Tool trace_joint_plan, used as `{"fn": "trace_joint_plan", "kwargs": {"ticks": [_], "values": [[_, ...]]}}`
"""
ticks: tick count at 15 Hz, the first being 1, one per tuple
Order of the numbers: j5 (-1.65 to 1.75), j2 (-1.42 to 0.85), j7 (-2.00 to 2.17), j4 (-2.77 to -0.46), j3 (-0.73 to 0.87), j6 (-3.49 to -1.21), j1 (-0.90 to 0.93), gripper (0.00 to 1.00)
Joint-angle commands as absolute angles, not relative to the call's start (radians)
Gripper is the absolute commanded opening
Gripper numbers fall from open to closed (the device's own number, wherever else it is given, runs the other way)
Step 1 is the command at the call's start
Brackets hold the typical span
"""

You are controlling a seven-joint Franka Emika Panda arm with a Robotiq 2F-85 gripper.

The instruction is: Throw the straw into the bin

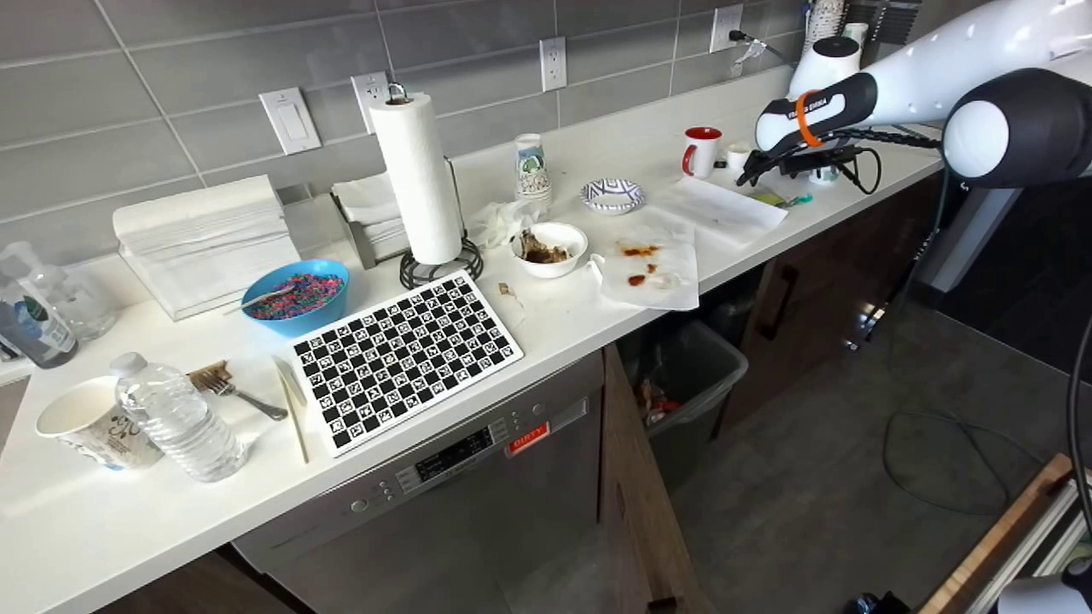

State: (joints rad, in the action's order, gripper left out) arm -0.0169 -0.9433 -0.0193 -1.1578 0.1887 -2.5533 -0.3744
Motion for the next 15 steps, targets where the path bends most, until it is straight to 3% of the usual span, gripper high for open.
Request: {"fn": "trace_joint_plan", "kwargs": {"ticks": [1, 5, 7, 9, 15], "values": [[-0.036, -0.975, -0.036, -1.146, 0.167, -2.619, -0.401, 1.0], [-0.041, -0.991, -0.028, -1.142, 0.157, -2.642, -0.411, 0.97], [-0.041, -0.993, -0.032, -1.14, 0.151, -2.635, -0.415, 0.73], [-0.039, -0.996, -0.033, -1.139, 0.147, -2.633, -0.418, 0.63], [-0.037, -0.996, -0.034, -1.138, 0.139, -2.632, -0.423, 0.15]]}}
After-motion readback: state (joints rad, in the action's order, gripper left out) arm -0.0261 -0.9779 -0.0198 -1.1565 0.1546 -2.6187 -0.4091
